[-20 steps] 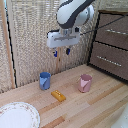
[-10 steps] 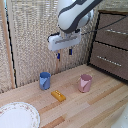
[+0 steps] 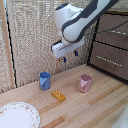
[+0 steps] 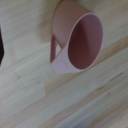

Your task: Please adjust your gripper to match the height of the lower drawer handle. Progress your gripper onward until it happens to touch the drawer handle. Now, firmly take hold of it with your gripper, then steadily retract it to swing the drawer wide open.

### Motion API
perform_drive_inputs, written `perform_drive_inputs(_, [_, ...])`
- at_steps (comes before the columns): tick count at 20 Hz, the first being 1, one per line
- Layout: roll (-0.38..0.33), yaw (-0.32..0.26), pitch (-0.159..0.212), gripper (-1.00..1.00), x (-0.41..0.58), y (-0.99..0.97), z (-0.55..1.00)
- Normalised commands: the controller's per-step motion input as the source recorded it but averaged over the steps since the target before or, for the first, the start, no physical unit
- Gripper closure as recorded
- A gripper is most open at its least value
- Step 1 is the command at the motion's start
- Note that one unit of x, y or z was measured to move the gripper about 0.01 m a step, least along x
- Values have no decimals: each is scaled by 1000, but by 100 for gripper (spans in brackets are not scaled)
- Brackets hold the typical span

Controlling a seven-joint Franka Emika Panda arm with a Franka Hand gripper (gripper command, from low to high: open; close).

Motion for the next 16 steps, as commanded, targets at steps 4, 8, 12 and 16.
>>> perform_drive_inputs(4, [-375,110,-1,-100,0,-255,-161])
perform_drive_inputs(8, [-375,120,-2,-100,0,-233,-176])
perform_drive_inputs(12, [-373,123,-10,-100,0,-241,-147])
perform_drive_inputs(16, [-331,97,-13,-100,-5,-381,-13])
